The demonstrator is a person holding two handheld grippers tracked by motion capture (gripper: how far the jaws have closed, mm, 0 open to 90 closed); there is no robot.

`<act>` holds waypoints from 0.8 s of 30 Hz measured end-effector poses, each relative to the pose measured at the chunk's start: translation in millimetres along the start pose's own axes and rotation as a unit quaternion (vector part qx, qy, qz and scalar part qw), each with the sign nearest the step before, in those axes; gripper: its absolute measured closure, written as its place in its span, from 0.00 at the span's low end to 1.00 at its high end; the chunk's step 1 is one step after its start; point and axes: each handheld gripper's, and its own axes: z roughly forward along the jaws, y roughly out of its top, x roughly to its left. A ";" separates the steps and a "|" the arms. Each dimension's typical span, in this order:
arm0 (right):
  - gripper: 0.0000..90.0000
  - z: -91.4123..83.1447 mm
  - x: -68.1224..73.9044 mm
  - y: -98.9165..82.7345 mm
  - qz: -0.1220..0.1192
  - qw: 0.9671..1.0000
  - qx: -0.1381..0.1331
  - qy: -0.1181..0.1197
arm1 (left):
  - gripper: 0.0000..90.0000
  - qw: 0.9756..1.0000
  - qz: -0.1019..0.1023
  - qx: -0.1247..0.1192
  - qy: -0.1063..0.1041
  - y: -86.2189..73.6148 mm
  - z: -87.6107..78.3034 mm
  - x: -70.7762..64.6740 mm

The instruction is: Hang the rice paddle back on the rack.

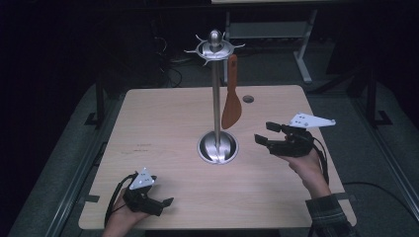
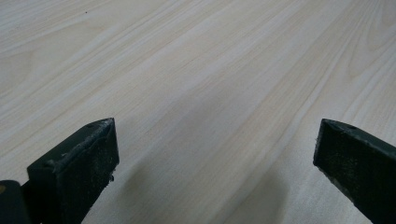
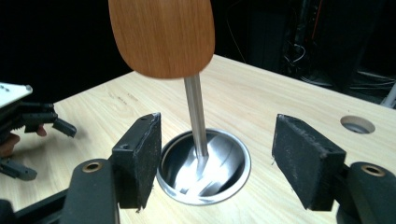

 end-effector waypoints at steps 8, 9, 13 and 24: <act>0.35 0.0 -0.2 -23.7 0.002 1.000 0.019 -0.004 | 0.00 1.000 -0.002 -0.003 -0.001 -0.2 0.3 -0.6; 0.35 0.3 0.0 -26.0 0.004 1.000 0.020 -0.004 | 0.00 1.000 0.000 -0.002 0.000 -0.3 0.0 -0.3; 0.35 2.0 0.5 -38.3 0.004 1.000 0.030 -0.005 | 0.00 1.000 0.002 0.001 -0.001 -0.6 -0.6 0.5; 0.35 -5.4 -2.7 -71.1 0.016 0.999 0.045 -0.024 | 0.00 1.000 -0.003 -0.007 0.001 -1.7 -0.9 0.2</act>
